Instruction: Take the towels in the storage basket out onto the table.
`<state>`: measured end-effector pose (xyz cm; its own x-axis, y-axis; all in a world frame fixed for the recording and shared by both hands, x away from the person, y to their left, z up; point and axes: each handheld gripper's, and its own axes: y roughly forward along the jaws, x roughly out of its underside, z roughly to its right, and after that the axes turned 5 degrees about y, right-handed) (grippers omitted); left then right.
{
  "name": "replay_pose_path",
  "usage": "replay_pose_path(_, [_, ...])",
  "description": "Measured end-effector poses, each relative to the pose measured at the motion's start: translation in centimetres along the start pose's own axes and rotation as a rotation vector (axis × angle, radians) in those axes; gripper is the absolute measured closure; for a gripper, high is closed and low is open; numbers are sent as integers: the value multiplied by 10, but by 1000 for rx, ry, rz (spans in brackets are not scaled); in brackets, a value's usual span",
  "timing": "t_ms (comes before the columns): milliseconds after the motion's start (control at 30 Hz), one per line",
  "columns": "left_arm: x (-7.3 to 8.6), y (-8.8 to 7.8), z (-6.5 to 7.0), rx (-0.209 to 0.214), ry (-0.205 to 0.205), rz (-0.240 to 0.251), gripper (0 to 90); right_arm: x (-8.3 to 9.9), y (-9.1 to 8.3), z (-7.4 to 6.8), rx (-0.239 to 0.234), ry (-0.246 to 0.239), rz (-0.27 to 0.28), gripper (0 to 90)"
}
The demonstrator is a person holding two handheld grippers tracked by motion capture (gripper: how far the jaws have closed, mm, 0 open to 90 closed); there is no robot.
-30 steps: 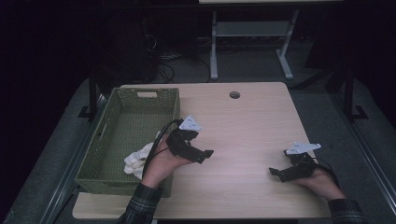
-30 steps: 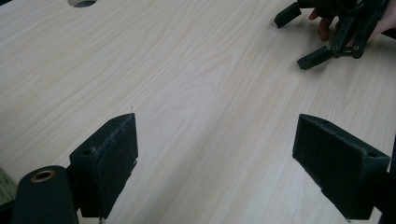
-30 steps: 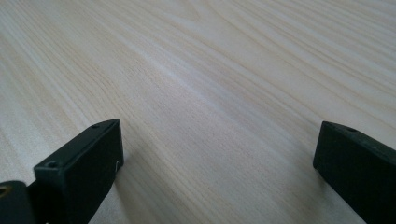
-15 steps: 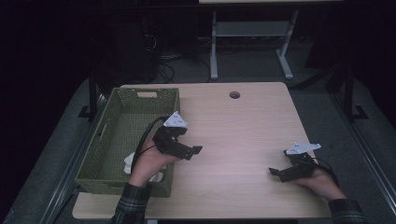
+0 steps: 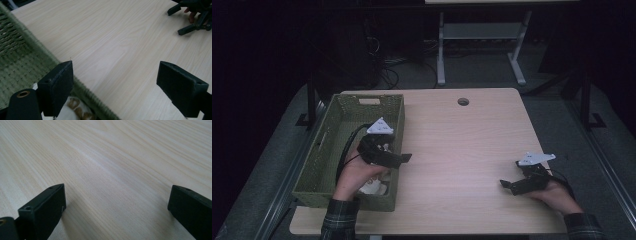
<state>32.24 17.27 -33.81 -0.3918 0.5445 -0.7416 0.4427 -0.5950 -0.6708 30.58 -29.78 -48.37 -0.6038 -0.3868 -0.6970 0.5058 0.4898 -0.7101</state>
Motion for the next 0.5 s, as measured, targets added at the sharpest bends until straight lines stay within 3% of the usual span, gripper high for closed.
replay_pose_path(500, [25,-19,-23,-56,-68,-18,141,0,0,0,0,3,-1,11])
